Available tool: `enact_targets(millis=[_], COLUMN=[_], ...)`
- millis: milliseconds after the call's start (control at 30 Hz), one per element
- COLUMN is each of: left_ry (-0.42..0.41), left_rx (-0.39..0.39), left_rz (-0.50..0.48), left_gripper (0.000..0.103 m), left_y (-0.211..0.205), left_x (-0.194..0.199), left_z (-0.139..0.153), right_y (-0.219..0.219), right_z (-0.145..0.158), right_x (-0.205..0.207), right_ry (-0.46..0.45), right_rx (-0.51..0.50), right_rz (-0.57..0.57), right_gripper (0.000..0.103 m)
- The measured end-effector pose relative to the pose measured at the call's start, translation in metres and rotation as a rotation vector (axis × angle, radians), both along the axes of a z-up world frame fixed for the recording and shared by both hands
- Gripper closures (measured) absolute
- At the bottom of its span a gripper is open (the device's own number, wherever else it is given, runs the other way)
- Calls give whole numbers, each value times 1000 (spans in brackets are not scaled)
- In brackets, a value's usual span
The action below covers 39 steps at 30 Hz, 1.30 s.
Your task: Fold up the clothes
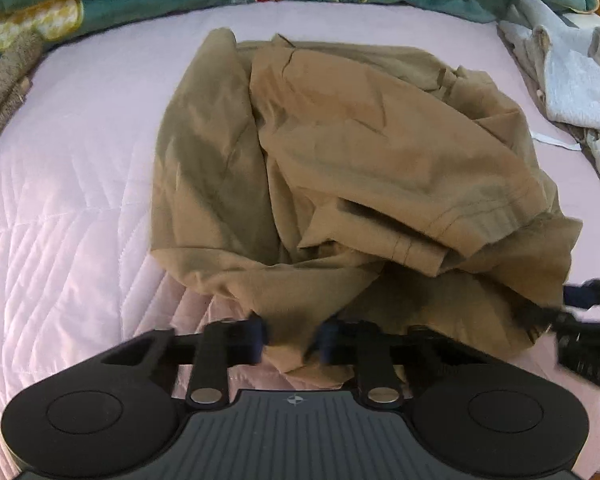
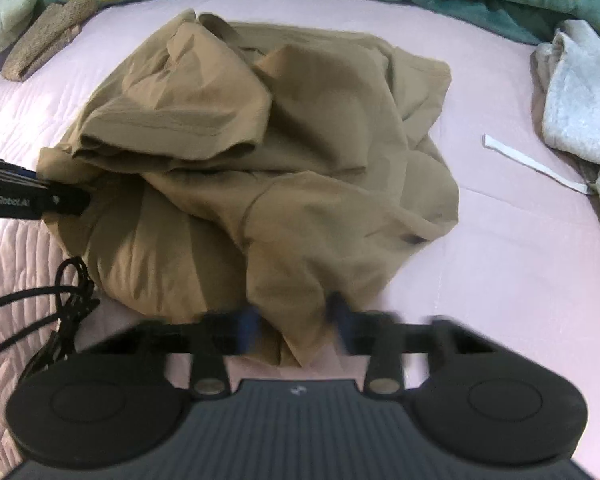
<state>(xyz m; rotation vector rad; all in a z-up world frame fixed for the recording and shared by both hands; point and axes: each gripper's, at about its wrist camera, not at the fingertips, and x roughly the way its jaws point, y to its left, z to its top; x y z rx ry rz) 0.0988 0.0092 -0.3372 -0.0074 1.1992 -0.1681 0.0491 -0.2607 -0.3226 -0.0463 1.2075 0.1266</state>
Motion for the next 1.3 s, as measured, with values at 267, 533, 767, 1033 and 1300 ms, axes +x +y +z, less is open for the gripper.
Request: enact_targets(millis=[267, 533, 767, 1033, 1300], left_ry=[-3, -5, 34, 141, 212], left_rx=[-8, 2, -20, -47, -43], left_rz=[6, 3, 6, 15, 44], left_gripper=[93, 94, 94, 94, 93], left_y=[2, 6, 9, 14, 17], left_x=[1, -20, -62, -120, -118], left_z=[12, 39, 54, 76, 92], right_y=[-10, -19, -14, -6, 0], right_z=[17, 38, 55, 84, 103], right_x=[-1, -29, -68, -116, -96], right_ry=[-25, -36, -3, 81, 103], right_rx=[28, 18, 34, 67, 94], right_rz=[22, 30, 53, 90, 119], right_gripper=[101, 101, 101, 101, 102])
